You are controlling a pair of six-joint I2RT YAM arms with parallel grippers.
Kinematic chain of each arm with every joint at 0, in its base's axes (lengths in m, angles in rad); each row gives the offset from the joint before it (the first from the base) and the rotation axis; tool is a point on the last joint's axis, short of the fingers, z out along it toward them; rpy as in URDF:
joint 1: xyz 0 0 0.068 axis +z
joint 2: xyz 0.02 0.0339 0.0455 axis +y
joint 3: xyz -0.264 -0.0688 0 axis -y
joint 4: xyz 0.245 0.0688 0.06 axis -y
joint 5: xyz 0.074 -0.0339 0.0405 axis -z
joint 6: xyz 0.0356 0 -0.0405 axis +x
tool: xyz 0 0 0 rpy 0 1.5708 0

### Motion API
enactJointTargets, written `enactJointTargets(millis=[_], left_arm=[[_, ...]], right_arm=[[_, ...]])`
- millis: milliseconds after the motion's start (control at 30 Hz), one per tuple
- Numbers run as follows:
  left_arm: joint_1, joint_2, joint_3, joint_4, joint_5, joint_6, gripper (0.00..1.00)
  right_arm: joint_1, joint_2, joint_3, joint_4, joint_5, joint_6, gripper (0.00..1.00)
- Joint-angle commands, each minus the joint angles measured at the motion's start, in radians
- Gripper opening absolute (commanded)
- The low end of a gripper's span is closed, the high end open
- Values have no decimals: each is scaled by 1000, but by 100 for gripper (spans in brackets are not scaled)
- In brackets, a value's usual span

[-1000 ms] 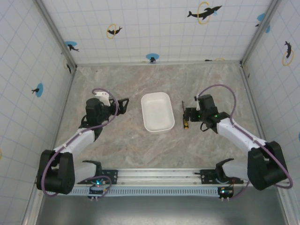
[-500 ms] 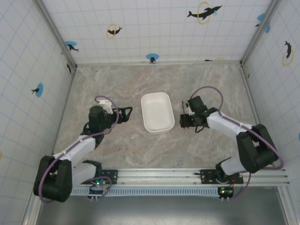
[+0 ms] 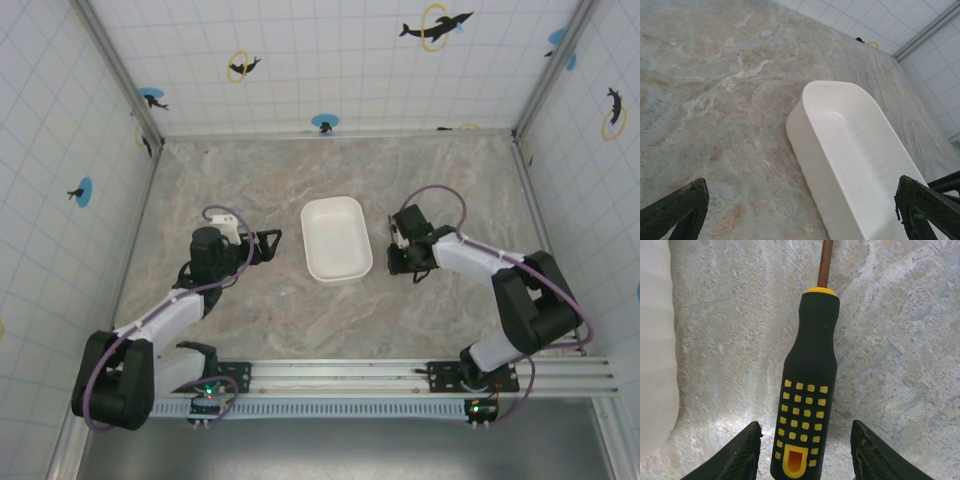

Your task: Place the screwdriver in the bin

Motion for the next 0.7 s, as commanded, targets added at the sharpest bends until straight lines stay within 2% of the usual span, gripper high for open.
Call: enactJointTargets(millis=[0, 400, 667], left_arm=[[-9, 3, -12, -2, -6, 6, 98], [-10, 16, 1, -3, 5, 8, 98], [-11, 19, 7, -8, 7, 12, 98]], right_arm=[[6, 26, 38, -29, 5, -2, 47], [5, 61, 60, -51, 9, -9, 33], [4, 50, 62, -51, 7, -8, 21]])
